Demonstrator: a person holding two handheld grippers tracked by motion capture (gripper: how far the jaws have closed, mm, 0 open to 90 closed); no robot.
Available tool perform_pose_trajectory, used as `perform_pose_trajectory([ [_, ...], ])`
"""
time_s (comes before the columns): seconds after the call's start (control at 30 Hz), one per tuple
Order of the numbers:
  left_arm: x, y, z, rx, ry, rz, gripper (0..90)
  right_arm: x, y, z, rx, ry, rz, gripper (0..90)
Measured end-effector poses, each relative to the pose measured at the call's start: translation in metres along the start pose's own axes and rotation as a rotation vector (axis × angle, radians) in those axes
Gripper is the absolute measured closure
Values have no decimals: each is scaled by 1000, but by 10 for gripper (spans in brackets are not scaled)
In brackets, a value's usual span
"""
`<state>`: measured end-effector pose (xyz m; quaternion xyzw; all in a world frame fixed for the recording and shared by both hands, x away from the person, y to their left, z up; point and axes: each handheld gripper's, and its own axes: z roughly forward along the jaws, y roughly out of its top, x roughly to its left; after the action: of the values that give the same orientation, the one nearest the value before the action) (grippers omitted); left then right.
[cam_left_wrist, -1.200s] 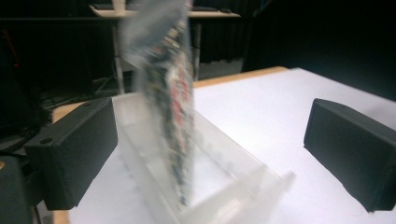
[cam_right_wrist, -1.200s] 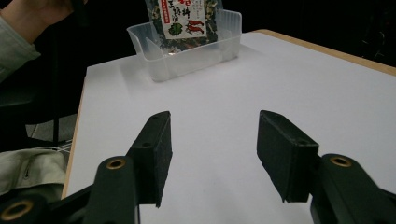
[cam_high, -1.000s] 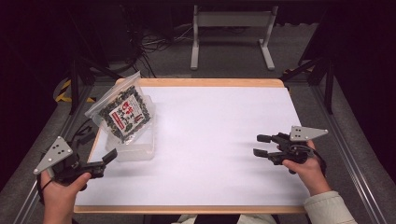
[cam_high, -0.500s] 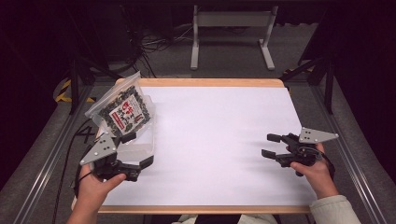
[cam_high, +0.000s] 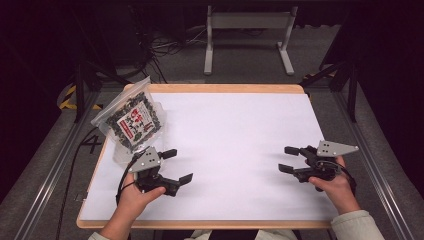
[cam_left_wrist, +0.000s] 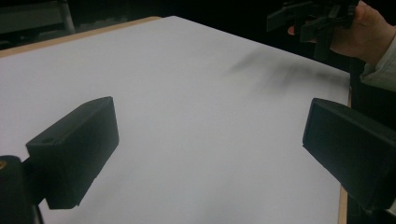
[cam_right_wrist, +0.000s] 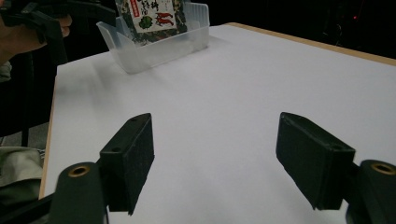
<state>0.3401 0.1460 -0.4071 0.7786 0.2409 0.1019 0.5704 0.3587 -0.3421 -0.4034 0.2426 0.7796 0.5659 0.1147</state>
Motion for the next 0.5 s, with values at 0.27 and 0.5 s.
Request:
perform_pose_trajectory([
  [0.27,7,-19,19,-15,-1,-13,61,3,-8,8,31,-24,-10,282],
  [0.5,4,-36,38,54,2,-18,69,5,-17,16,72,-43,-12,282],
])
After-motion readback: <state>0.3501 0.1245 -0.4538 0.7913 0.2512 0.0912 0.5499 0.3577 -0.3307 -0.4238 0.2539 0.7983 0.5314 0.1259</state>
